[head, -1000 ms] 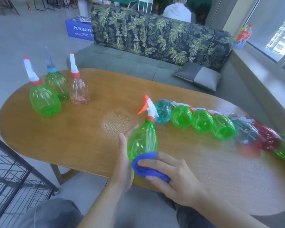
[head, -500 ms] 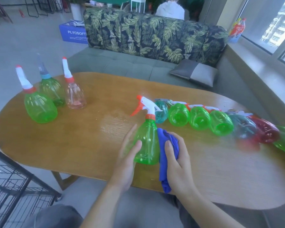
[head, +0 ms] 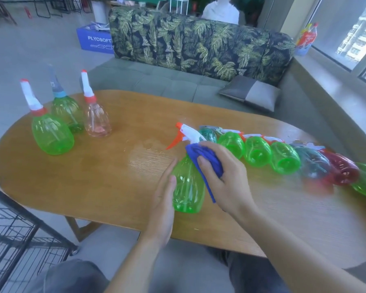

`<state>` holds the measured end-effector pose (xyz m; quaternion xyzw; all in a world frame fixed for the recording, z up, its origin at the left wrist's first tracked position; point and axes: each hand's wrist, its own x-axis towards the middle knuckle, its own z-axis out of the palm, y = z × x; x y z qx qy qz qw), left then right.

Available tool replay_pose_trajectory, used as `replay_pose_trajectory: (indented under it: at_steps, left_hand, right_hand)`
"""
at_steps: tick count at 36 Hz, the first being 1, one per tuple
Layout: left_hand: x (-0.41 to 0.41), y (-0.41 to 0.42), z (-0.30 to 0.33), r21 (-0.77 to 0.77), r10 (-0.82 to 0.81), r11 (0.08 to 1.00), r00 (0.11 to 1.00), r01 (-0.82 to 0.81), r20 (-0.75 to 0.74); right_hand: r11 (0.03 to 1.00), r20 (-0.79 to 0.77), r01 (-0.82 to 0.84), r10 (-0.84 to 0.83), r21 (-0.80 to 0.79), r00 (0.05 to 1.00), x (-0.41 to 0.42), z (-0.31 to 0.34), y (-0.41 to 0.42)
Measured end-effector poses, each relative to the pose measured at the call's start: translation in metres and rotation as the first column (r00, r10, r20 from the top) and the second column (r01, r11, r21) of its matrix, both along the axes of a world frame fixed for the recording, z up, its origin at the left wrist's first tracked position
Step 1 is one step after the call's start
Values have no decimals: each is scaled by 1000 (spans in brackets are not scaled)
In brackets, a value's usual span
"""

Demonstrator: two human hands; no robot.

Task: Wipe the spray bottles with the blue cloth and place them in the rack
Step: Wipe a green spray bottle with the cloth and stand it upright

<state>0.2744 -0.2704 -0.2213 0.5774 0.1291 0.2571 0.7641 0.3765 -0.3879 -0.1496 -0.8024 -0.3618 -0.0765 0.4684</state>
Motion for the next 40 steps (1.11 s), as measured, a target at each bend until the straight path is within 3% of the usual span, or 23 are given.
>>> replay_pose_trajectory:
  at_steps: [3,9,19,21,25,28,33,37,40]
  left_hand:
    - [1,0,2,-5,-8,1000,1000,8,-5]
    - [0,4,5,-89,-1,996,1000,1,-1]
    - [-2,4,4,-43,-25,999,1000,25,-1]
    - [-3,4,5,-34,-26,999,1000,26,7]
    - [-1,4,2,-16,-35,999,999,35,-4]
    - [1,3,1,-9,-42,999,999,42,-8]
    - [2,3,4,-12,-52,999,999,52,1]
    - [1,5,1,-35,-1,999,1000,0,-11]
    - [0,6,1,-30,-23,999,1000,22,-11]
  right_hand:
    - [995,81,11,-3,-101,997,1,-10,6]
    - [988,244,-113,137,-106,960,-13,-30,2]
    - [859,530,-308,499,-410,686,-19,-41,-42]
    - [888,523,-296,450,-353,724,-13,-33,-41]
    - [986,360,-141,164,-88,918,4,-8,-20]
    - [997,210,-27,42,-75,977,15,-1,-2]
    - [993,147,-49,65,-110,987,3,-21,7]
    - [983,223,-156,174,-95,959,-10,-35,-5]
    - [950,310,-243,296,-196,903,-17,-42,-19]
